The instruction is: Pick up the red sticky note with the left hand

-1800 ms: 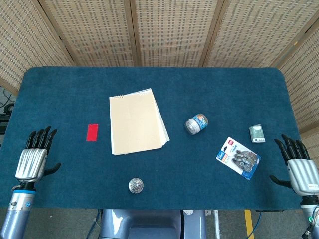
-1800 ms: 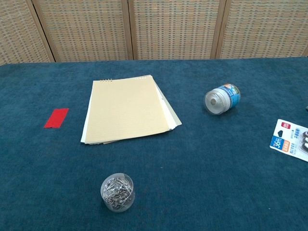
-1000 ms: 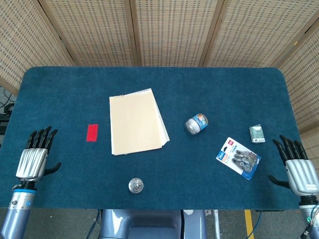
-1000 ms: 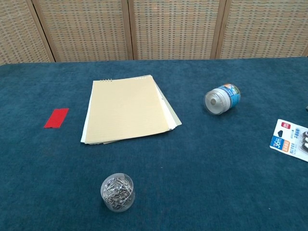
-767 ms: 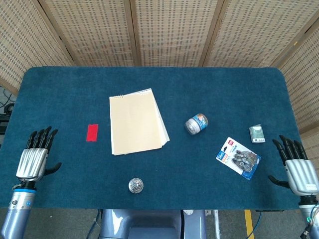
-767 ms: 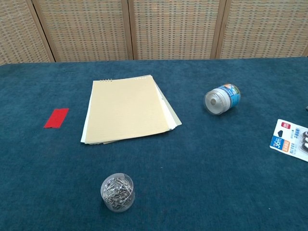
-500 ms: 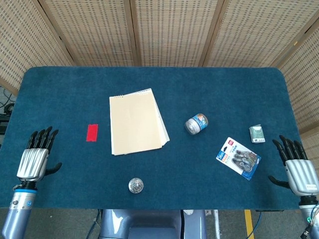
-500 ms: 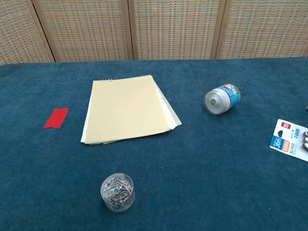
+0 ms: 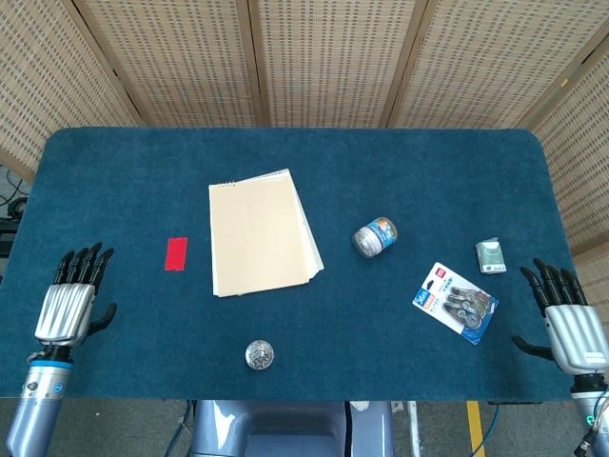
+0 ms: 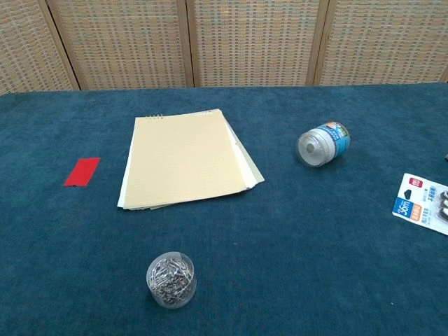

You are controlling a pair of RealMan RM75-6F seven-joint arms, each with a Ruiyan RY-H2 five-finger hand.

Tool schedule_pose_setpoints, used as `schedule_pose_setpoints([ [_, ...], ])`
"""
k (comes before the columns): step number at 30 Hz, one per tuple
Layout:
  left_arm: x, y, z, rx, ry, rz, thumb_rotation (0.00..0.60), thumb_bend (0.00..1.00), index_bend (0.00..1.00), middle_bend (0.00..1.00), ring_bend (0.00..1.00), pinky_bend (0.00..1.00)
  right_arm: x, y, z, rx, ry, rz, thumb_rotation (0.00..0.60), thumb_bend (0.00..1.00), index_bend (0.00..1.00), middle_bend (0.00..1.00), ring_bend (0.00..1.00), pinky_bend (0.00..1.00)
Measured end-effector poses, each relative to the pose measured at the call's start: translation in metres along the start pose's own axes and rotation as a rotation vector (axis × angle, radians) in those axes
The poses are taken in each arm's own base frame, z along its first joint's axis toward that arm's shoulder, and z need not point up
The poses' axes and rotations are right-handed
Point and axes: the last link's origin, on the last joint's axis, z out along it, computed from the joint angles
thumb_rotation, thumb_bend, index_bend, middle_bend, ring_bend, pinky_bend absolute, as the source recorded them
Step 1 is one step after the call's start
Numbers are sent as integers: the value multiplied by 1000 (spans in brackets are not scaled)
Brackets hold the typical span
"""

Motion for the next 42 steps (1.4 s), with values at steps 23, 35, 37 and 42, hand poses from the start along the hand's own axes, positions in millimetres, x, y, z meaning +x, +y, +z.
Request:
schedule_pose_setpoints([
  [23, -23, 8, 36, -9, -86, 51, 600, 354, 0, 0, 0, 0, 2, 3, 0, -13, 7, 11, 600, 53, 0, 0, 0, 0],
  [35, -46, 10, 63, 10, -160, 80, 600, 354, 0, 0, 0, 0, 3, 5, 1, -15, 6, 17, 600, 53, 0, 0, 0, 0],
  [37, -50, 11, 67, 16, -172, 86, 600, 354, 0, 0, 0, 0, 3, 5, 1, -15, 7, 19, 600, 53, 0, 0, 0, 0],
  [42, -54, 13, 77, 28, -189, 93, 600, 350, 0, 0, 0, 0, 3, 6, 2, -17, 5, 23, 600, 53, 0, 0, 0, 0],
])
